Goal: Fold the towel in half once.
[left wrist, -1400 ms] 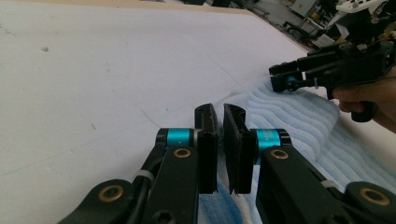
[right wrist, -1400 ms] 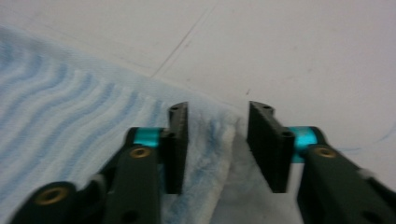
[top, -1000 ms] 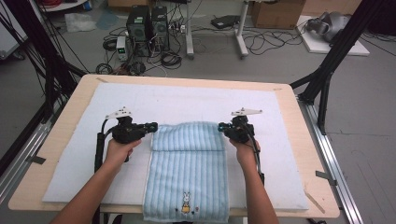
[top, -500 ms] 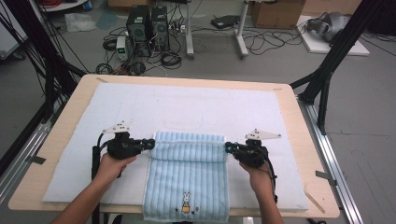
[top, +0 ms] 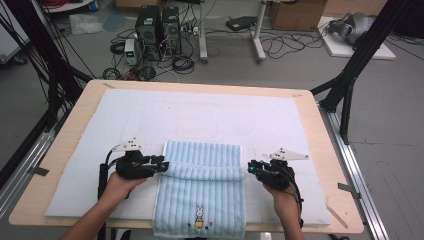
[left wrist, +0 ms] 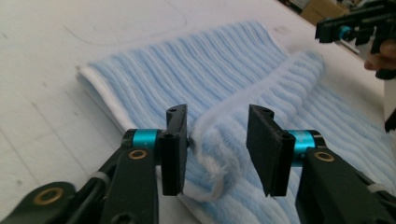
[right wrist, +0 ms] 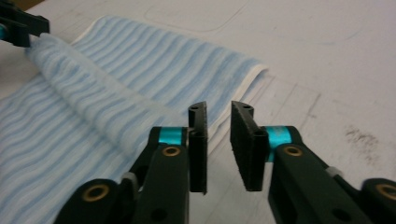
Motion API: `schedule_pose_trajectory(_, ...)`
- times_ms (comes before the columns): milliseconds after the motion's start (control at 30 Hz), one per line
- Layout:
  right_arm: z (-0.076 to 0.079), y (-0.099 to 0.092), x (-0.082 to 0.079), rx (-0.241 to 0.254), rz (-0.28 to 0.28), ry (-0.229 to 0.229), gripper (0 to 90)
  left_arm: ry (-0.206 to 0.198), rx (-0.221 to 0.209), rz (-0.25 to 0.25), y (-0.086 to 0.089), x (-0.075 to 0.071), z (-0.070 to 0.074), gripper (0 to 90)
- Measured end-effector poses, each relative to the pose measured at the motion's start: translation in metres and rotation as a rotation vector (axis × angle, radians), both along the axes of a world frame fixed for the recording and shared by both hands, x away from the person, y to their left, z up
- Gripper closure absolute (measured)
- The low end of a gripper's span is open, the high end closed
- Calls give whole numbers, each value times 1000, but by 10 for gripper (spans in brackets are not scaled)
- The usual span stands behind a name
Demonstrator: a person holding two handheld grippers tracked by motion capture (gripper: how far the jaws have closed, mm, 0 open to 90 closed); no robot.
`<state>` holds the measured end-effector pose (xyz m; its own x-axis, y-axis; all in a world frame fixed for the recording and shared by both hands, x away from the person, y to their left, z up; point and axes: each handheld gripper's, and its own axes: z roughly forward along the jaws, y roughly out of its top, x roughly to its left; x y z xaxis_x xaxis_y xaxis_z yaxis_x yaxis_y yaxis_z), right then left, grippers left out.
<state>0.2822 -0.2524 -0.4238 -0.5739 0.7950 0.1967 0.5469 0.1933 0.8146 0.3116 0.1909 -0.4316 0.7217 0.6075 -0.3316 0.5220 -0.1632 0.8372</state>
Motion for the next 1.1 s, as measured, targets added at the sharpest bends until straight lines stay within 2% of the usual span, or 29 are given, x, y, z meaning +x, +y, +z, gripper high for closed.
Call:
schedule_pose_trajectory(167,-5,11,20,-23,-24,-3,668,-51,-16,41,11,2,13,515)
schedule_pose_trajectory(300,-13,22,37,-58,-11,46,676,-50,-20,76,18,4,11,514)
schedule_pose_trajectory(333,-15,24,40,-70,-8,49,691,-44,-14,79,19,5,10,514)
schedule_pose_trajectory(433,-21,28,46,-95,11,78,846,-39,-5,91,20,6,6,514)
schedule_pose_trajectory(500,-23,28,48,-86,25,69,882,-36,-2,96,21,7,5,516)
schedule_pose_trajectory(567,-20,28,48,-98,20,31,886,-37,-3,104,21,9,4,519)
schedule_pose_trajectory(667,-18,26,48,-101,-22,-4,886,-35,1,120,22,12,2,523)
schedule_pose_trajectory(733,-18,24,48,-104,-60,-13,886,-36,4,127,23,14,0,523)
schedule_pose_trajectory(800,-20,24,49,-94,-51,13,880,-35,10,130,22,17,-2,527)
schedule_pose_trajectory(867,-19,26,48,-102,-47,9,810,-29,8,133,19,20,-3,529)
schedule_pose_trajectory(967,-16,24,48,-86,-71,-7,689,-14,22,125,13,29,-6,540)
schedule_pose_trajectory(1033,-18,21,49,-79,-88,8,606,-15,50,122,7,35,-8,563)
schedule_pose_trajectory(1100,-20,20,50,-62,-94,35,508,-17,73,140,0,42,-14,569)
